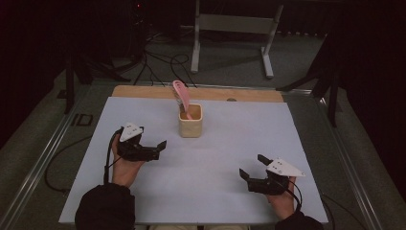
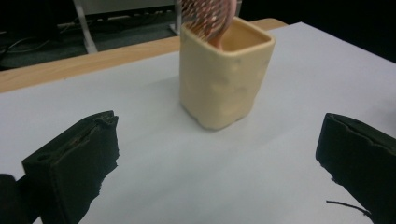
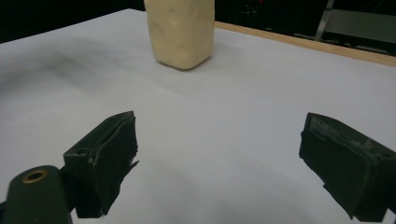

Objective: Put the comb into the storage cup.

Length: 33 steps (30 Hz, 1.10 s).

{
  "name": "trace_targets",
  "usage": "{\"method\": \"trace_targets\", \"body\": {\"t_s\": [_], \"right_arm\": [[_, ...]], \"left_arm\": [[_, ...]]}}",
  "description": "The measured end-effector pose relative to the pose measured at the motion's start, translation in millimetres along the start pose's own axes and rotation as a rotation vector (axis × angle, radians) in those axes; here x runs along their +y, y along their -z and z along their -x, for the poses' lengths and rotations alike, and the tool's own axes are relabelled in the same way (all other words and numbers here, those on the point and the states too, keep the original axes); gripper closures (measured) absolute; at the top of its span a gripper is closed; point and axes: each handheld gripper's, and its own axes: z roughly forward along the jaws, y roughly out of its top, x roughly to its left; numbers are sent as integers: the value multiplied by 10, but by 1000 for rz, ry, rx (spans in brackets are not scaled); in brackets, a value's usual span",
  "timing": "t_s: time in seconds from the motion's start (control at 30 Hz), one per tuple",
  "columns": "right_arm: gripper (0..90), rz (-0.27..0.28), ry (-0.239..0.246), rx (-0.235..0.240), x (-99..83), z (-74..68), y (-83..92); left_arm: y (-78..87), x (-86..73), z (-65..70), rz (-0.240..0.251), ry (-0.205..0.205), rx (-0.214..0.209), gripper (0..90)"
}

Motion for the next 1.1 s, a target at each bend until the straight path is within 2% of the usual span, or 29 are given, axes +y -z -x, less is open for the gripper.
{"method": "trace_targets", "body": {"t_s": [0.27, 0.4, 0.67, 0.77, 0.83, 0.9, 0.97, 1.0, 1.1], "right_arm": [[108, -1, 2, -1, 4, -3, 0], [108, -2, 0, -2, -1, 4, 1], [108, 1, -2, -2, -1, 0, 0], [108, 5, -1, -2, 1, 5, 6], [108, 9, -4, -3, 5, 11, 15], [108, 19, -8, -3, 12, 23, 30], [107, 21, -8, -5, 13, 26, 34], [107, 26, -9, -6, 13, 39, 47], [106, 35, -10, -15, 11, 64, 76]], "left_arm": [[124, -276, 23, 7, -1, 7, 1], [183, -405, 15, 9, 16, 2, 1], [331, -601, 14, 41, 20, 9, 1], [361, -633, 16, 36, 15, 12, 1], [390, -678, 23, 37, 13, 18, 1], [435, -743, 25, 32, -9, 33, 1], [454, -757, 20, 36, -15, 39, 1], [501, -778, 9, 57, -22, 63, 1], [576, -798, 7, 82, -30, 82, 1]]}}
